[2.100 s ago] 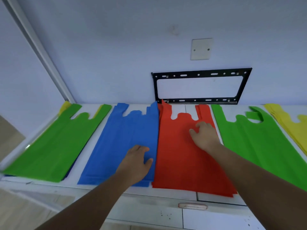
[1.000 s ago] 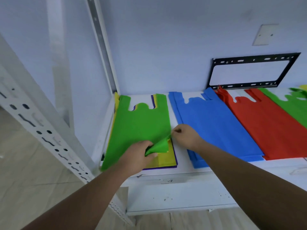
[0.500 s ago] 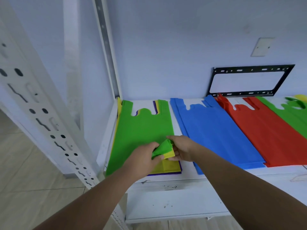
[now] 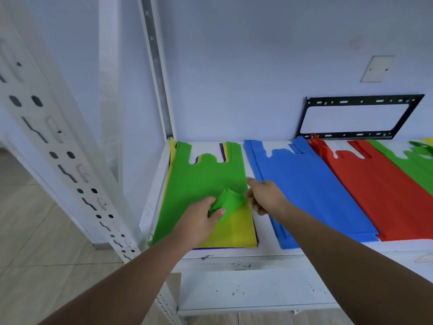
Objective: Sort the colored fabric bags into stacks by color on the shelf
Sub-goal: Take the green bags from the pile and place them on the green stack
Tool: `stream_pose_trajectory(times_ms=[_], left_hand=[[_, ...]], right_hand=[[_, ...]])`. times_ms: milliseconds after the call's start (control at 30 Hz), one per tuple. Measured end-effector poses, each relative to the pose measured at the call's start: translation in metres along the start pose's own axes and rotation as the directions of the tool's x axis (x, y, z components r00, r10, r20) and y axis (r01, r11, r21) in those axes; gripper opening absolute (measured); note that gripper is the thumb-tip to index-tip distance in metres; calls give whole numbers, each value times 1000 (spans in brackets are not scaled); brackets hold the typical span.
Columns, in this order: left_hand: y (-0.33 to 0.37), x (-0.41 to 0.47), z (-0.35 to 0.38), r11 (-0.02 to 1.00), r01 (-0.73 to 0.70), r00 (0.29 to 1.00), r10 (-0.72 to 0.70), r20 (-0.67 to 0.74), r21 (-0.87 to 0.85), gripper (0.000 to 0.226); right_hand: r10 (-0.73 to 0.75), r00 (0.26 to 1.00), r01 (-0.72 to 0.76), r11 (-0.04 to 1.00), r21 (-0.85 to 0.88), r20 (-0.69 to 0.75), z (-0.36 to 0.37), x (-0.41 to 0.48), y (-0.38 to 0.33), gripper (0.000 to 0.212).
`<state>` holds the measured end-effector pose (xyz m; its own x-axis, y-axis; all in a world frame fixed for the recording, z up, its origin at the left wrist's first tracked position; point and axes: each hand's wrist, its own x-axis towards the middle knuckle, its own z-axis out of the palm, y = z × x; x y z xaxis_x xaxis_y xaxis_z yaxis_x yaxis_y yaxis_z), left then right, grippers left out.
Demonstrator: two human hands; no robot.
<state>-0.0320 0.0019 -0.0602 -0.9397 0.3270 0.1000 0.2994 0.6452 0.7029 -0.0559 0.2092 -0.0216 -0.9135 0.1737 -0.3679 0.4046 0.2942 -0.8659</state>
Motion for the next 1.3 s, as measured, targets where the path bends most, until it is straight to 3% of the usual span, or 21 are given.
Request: stream_pose_trajectory(times_ms=[100,167,233,300,400,467,567,633,667,700,767,833,900,933,1033,1100,1167,1233,1300], left_hand=[[6,2,-1,999,-35,998,37,-52,42,29],[12,0,-1,994,-73,994,79,-79,86,39],[21,-7,1,968,-179,968,205,-146,175,43],[34,-19,6,917,-333,909,374,-186,218,34],[40,-36,14,857,-450,878,476,-49,251,25],[30,-41,16,885,-378,913,405,-49,271,28],[9,-43,5,979,-77,966,119,-227,187,32],[-8,-42,-7,990,131,938,-104,-329,60,32],[-14,-41,-15,970,229,907,-243,-345,-83,41],[-16,-39,-25,897,306,862,-404,-307,-320,53],[-15,-32,-38,528,397,749,-659,-67,-750,76],[-10,-25,-44,180,451,626,-762,166,-874,84],[-6,-20,-48,20,415,565,-789,240,-910,75],[-9,-18,-46,26,419,558,-796,235,-907,62],[-16,-20,-43,376,616,566,-822,57,-692,31],[-15,-27,-38,519,668,613,-790,-2,-534,18],[-11,-35,-35,533,660,640,-768,26,-529,13],[-8,-38,-38,465,656,626,-775,84,-595,14],[-10,-38,-38,516,667,652,-753,87,-538,15]], right_hand=[[276,905,-314,947,69,323,-2,-3,-4,83],[299,827,-411,899,150,476,1,0,-3,82],[265,819,-433,867,246,508,9,4,-2,54],[221,854,-400,858,323,471,19,8,-2,28],[166,887,-369,815,446,430,23,12,-2,30],[164,896,-374,780,502,412,19,15,-2,27],[183,907,-358,809,466,379,8,20,2,25],[199,910,-343,854,391,364,-1,21,4,21],[208,910,-338,873,352,359,-5,22,6,20],[217,906,-339,886,316,362,-9,22,7,20],[228,894,-334,912,236,385,-13,23,9,24],[248,887,-314,943,114,391,-15,30,15,30],[271,878,-293,956,-6,393,-16,33,15,32],[275,877,-281,959,-42,393,-17,34,14,31],[247,908,-240,969,-63,338,-14,39,6,25],[195,958,-195,981,-23,212,-10,51,3,25],[158,984,-152,985,-77,83,-6,63,0,27],[69,997,-74,956,-284,-29,-4,72,0,28],[-59,993,6,881,-473,-97,-2,78,1,32]])
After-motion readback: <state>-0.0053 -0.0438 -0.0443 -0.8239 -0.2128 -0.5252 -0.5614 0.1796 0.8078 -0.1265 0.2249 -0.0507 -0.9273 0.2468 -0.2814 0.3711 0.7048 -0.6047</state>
